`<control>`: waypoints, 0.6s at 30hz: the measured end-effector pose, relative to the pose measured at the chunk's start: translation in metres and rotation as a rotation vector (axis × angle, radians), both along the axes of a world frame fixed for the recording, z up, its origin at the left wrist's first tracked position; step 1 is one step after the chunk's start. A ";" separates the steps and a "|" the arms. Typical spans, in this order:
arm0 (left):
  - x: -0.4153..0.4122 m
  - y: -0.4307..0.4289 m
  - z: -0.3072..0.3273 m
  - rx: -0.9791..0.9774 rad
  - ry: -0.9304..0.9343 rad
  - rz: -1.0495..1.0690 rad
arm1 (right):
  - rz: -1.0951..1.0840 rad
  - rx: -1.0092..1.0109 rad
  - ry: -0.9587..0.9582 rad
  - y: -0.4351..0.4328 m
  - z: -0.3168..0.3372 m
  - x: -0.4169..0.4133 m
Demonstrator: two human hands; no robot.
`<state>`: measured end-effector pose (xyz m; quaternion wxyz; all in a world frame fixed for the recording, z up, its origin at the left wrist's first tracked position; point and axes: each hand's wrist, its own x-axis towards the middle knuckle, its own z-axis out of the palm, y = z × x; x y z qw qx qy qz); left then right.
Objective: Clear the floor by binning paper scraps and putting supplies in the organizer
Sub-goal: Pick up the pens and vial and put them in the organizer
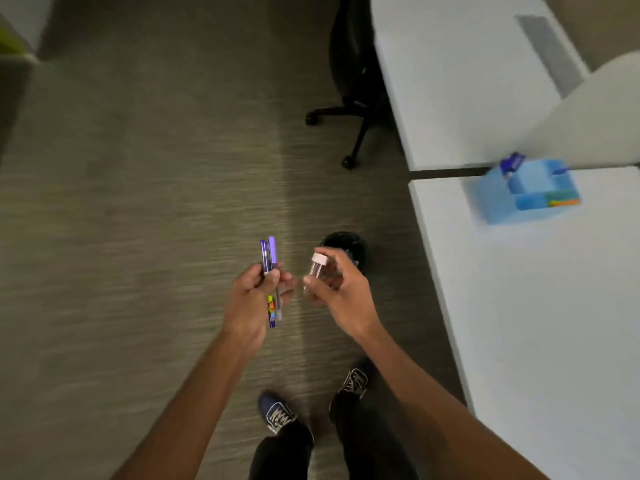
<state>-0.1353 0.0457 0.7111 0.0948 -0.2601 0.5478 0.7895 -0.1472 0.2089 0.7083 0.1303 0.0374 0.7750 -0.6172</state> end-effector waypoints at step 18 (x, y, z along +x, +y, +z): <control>-0.096 0.262 0.082 0.001 0.127 -0.360 | -0.468 0.068 0.220 0.265 0.083 -0.038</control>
